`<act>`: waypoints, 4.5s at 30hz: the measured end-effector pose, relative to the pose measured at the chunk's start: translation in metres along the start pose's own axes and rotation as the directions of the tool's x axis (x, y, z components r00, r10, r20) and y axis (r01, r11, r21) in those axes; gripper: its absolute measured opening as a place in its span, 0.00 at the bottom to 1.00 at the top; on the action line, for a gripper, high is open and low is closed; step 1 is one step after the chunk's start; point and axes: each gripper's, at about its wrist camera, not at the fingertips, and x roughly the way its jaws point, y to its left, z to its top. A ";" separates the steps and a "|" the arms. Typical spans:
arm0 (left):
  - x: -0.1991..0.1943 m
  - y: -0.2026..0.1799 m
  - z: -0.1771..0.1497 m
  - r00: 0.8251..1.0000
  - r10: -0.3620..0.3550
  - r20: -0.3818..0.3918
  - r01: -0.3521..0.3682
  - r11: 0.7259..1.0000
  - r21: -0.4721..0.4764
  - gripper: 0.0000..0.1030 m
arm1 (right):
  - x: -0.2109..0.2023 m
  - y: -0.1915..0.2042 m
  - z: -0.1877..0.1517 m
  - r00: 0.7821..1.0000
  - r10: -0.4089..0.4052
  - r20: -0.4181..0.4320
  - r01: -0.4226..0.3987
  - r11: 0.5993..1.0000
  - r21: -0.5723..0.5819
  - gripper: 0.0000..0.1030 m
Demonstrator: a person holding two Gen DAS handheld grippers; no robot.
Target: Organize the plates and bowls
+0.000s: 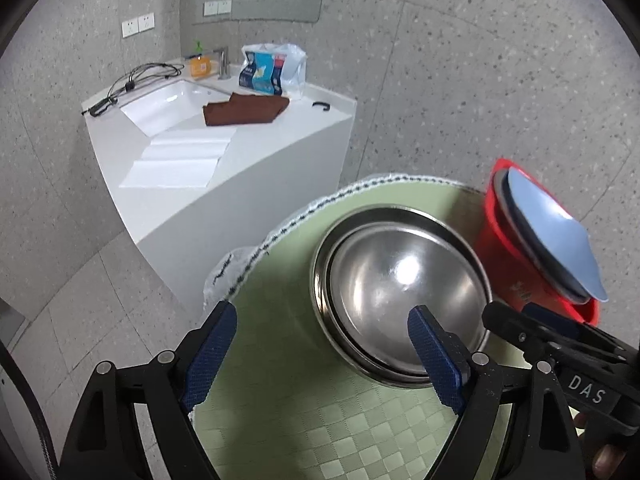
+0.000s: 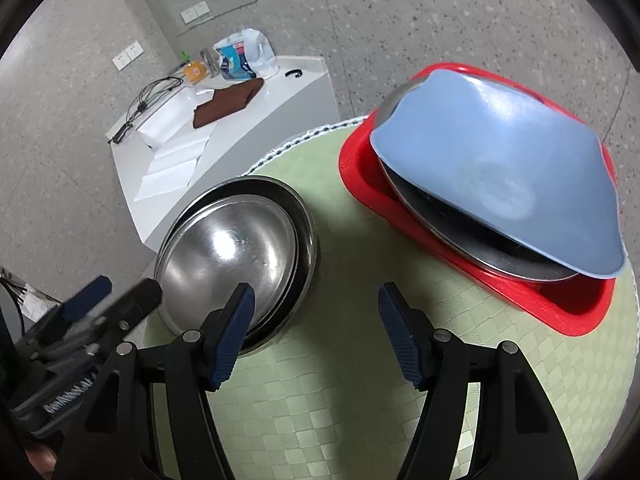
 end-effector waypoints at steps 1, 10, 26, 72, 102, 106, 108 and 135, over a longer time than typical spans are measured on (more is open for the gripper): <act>0.004 0.000 0.001 1.000 -0.002 -0.008 0.002 1.000 -0.002 0.82 | 0.002 0.000 0.000 1.000 0.000 -0.003 0.000 1.000 -0.001 0.64; 0.049 0.013 0.024 0.998 -0.016 -0.065 0.014 0.999 -0.034 0.77 | 0.027 0.000 0.010 0.999 -0.014 -0.035 0.014 1.000 -0.006 0.64; 0.071 0.021 0.029 0.992 -0.085 -0.098 0.084 0.996 -0.013 0.32 | 0.055 0.014 0.012 0.993 0.039 -0.107 -0.045 0.998 -0.047 0.35; 0.057 -0.223 0.084 0.990 -0.087 -0.112 0.091 0.995 0.039 0.27 | -0.040 -0.190 0.116 0.993 0.078 -0.085 -0.083 0.995 -0.057 0.29; -0.068 -0.220 -0.004 0.963 0.157 0.219 -0.134 0.984 -0.116 0.95 | -0.105 -0.174 0.081 0.985 0.118 0.123 -0.091 0.974 -0.206 0.78; -0.117 -0.235 -0.047 0.932 0.220 0.289 -0.186 0.973 -0.141 0.99 | -0.144 -0.167 0.046 0.971 0.168 0.168 -0.122 0.960 -0.253 0.81; -0.142 -0.249 -0.074 0.911 0.263 0.318 -0.227 0.963 -0.147 0.99 | -0.166 -0.168 0.024 0.962 0.196 0.190 -0.141 0.952 -0.271 0.83; -0.480 -0.564 -0.474 0.728 0.455 0.514 -0.353 0.890 -0.287 0.99 | -0.495 -0.296 -0.235 0.837 0.387 0.387 -0.178 0.861 -0.477 1.00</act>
